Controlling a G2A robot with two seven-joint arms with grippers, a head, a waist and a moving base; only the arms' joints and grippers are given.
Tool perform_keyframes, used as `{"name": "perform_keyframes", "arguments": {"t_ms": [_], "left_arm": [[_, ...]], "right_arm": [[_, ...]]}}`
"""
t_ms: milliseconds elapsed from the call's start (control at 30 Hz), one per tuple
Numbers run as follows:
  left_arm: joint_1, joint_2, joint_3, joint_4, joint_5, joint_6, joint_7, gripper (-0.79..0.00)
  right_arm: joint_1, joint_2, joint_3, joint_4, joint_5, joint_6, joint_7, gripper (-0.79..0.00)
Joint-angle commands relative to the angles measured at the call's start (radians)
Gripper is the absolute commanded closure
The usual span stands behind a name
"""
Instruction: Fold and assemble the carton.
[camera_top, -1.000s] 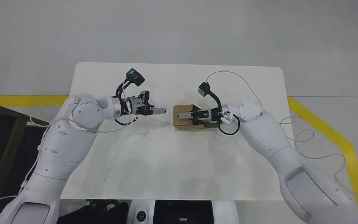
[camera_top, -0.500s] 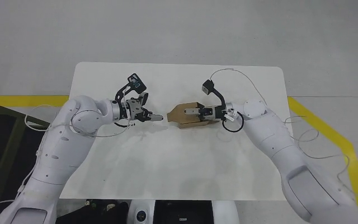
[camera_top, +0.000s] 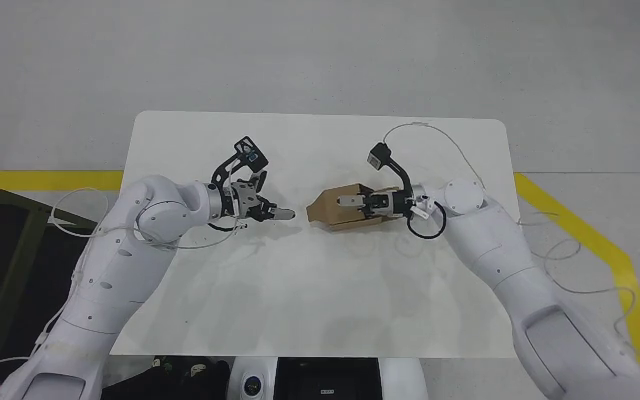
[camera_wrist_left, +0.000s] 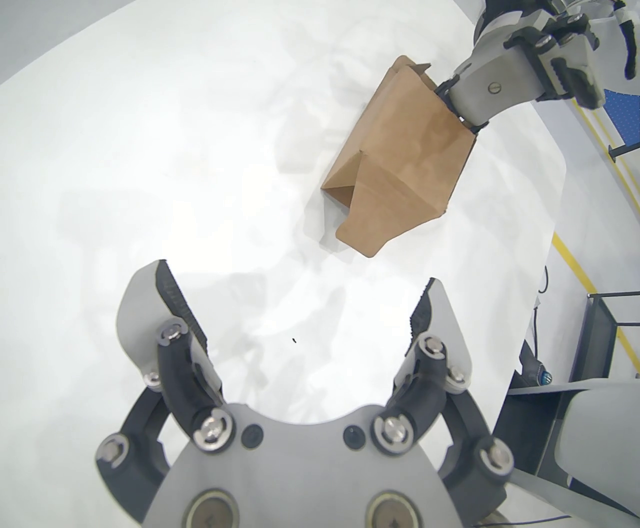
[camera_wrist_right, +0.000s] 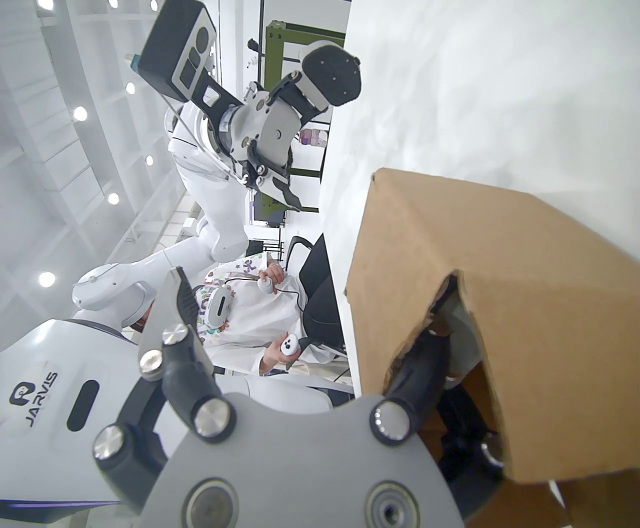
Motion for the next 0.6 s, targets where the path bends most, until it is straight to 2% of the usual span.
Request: {"name": "perform_keyframes", "arguments": {"t_ms": [0,33,133,200,233,400,567], "left_arm": [[-0.001,0.0,0.001,0.0,-0.003,0.003,-0.002,-0.785],[-0.001,0.001,0.001,0.0,-0.004,0.004,-0.003,-0.785],[-0.002,0.002,0.001,0.001,-0.014,0.007,-0.011,-0.785],[-0.002,0.003,0.001,0.001,-0.018,0.006,-0.016,-0.785],[-0.002,0.003,0.0,0.002,-0.022,0.007,-0.018,-0.785],[-0.003,0.005,-0.002,0.002,-0.036,0.007,-0.025,-0.785],[-0.005,0.007,-0.004,-0.002,-0.047,0.008,-0.032,-0.785]], "right_arm": [[-0.002,0.001,0.001,0.0,-0.001,0.001,0.001,-0.179],[-0.002,0.002,0.001,0.002,-0.005,0.004,0.004,-0.123],[0.0,0.003,0.0,0.007,-0.016,0.01,0.01,-0.043],[0.003,0.005,-0.002,0.016,-0.031,0.014,0.014,-0.04],[0.003,0.006,-0.001,0.02,-0.033,0.014,0.014,-0.065],[0.01,0.009,-0.001,0.043,-0.061,0.009,0.009,-0.299],[0.017,0.014,0.008,0.042,-0.063,0.012,0.012,-0.311]]}}
